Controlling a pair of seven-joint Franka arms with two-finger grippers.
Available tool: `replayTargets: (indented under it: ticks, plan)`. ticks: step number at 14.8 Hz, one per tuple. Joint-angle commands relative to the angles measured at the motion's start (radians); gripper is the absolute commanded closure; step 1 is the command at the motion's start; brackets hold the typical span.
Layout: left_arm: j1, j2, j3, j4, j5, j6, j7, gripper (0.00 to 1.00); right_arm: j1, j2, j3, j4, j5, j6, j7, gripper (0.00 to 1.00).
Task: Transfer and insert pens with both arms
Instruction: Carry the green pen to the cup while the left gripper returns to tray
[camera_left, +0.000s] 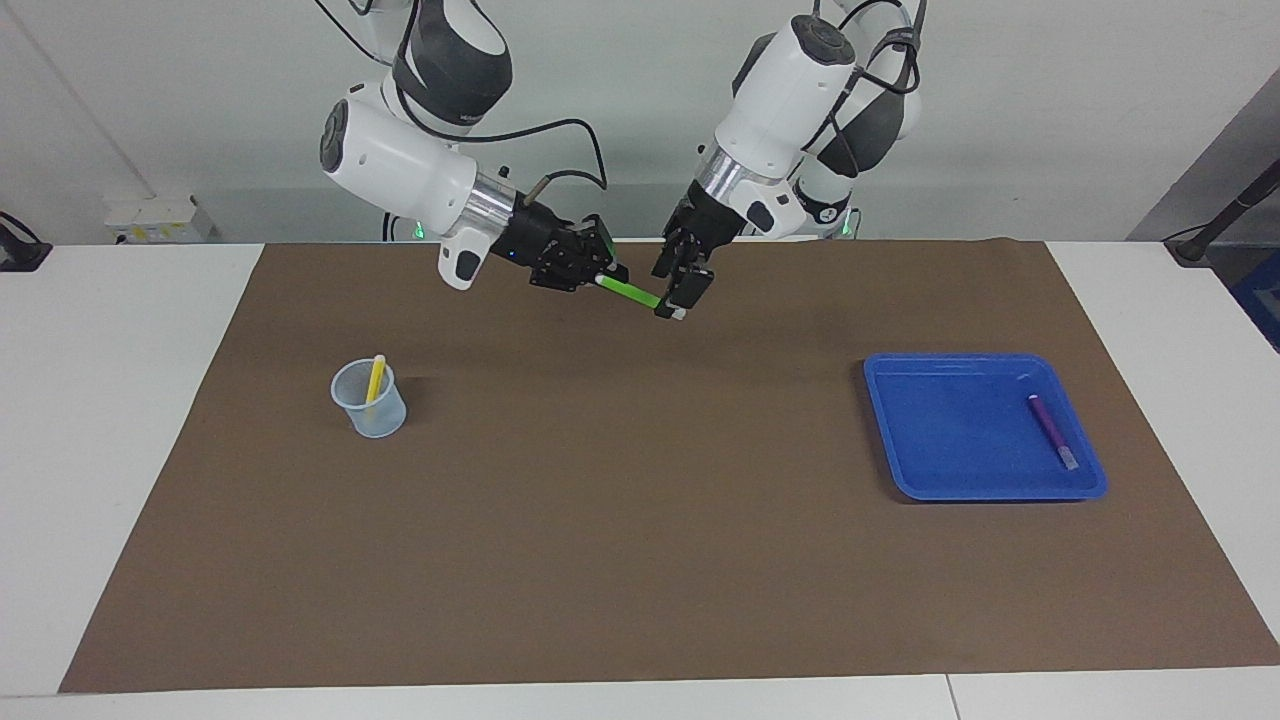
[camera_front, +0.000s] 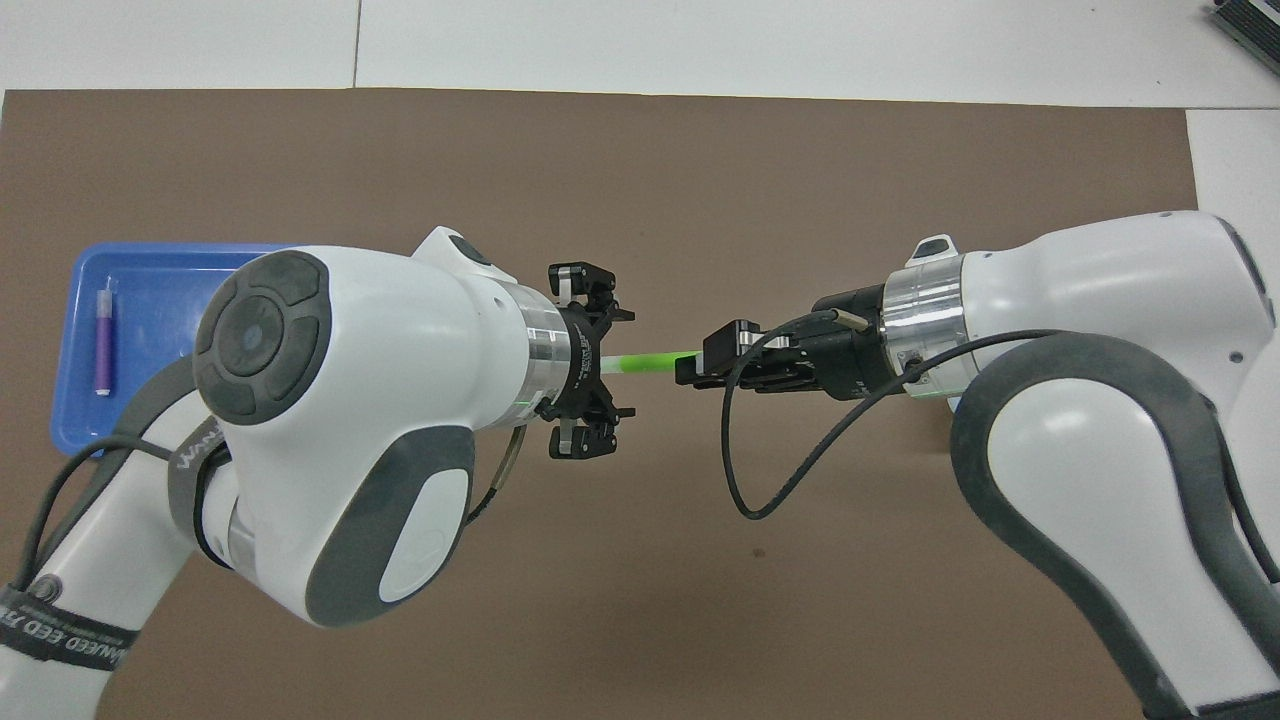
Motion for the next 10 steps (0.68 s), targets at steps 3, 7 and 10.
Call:
replayTargets:
  ticks: [3,7,10]
  plan:
    - [0.093,-0.042,0.018,-0.026,0.002,-0.123,0.177,0.00,-0.019,-0.008,0.000,0.000,-0.178,-0.031,0.023,1.00]
    - [0.237,-0.055,0.020,-0.026,0.002,-0.252,0.464,0.00,-0.053,-0.018,-0.002,0.003,-0.357,-0.086,0.023,1.00]
    - [0.341,-0.062,0.021,-0.016,0.003,-0.360,0.716,0.00,-0.054,-0.040,-0.008,0.006,-0.498,-0.136,0.029,1.00]
